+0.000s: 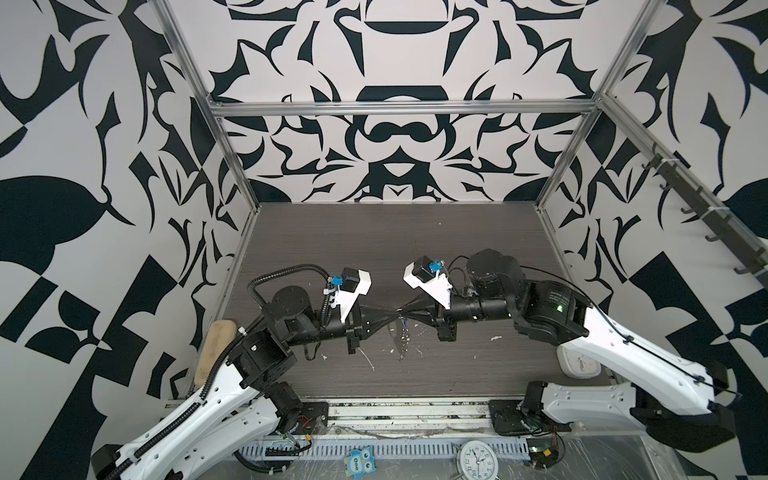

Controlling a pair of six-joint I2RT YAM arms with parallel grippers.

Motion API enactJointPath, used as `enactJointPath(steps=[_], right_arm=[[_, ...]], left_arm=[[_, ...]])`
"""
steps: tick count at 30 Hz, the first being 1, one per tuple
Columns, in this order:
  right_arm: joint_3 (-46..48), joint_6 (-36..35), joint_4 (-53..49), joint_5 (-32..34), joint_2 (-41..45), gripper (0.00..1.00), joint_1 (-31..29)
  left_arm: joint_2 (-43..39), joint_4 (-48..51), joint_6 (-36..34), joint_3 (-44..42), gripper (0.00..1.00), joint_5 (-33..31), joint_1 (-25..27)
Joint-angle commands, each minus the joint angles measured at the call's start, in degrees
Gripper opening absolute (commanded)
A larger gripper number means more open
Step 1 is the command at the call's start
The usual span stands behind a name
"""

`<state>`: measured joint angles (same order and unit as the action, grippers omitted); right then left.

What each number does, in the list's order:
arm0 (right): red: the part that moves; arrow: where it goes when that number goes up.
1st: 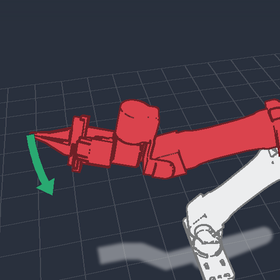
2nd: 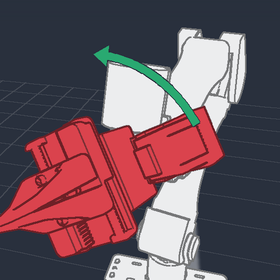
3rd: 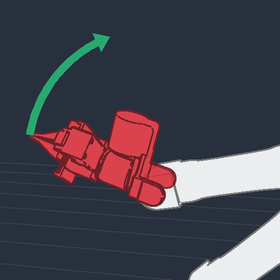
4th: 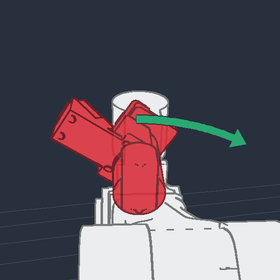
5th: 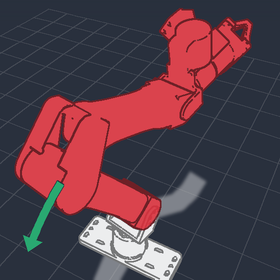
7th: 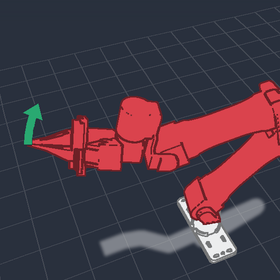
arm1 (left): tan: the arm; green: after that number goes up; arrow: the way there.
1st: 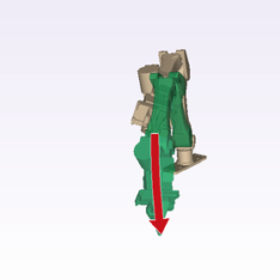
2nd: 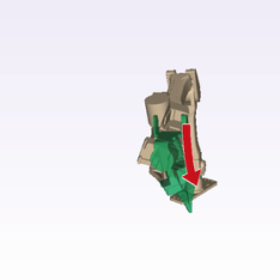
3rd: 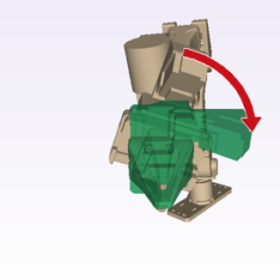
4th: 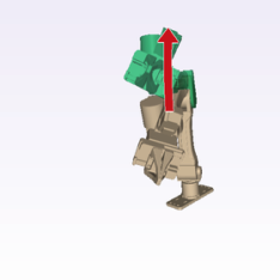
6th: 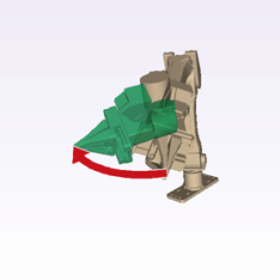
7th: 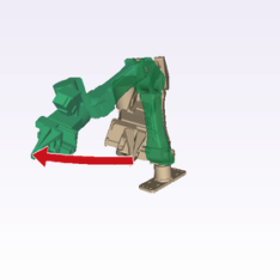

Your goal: Remove the keys from the keyring

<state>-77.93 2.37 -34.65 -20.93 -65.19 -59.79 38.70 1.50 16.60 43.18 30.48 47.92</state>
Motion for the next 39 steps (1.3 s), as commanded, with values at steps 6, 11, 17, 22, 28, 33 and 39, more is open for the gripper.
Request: enactJointPath(steps=[6, 11, 17, 22, 28, 33, 39], right_arm=[[-0.7, -0.7, 4.1, 2.0, 2.4, 0.26, -0.8], [2.8, -0.5, 6.2, 4.9, 6.2, 0.41, -0.8], [9.9, 0.9, 11.9, 5.1, 9.7, 0.47, -0.8], [14.0, 1.7, 14.7, 5.2, 11.1, 0.60, -0.8], [14.6, 1.8, 15.1, 5.2, 9.8, 0.63, -1.1], [14.2, 1.5, 15.6, 5.8, 9.1, 0.63, -1.4], [14.3, 1.3, 16.5, 6.4, 8.1, 0.62, -2.3]], left_arm=[[-1.7, -5.0, -0.4, -1.0, 0.00, -0.5, 0.1], [-2.7, -6.3, -0.4, -1.9, 0.00, -0.3, 0.1], [-3.6, -8.6, -0.3, -2.9, 0.00, 1.0, 0.1], [-4.1, -9.6, 0.0, -3.3, 0.00, 1.5, 0.1], [-4.0, -9.9, 0.3, -3.3, 0.00, 2.0, 0.1], [-3.8, -10.3, 0.3, -3.4, 0.00, 2.2, 0.1], [-4.0, -10.6, 0.4, -3.6, 0.00, 2.4, 0.1]])
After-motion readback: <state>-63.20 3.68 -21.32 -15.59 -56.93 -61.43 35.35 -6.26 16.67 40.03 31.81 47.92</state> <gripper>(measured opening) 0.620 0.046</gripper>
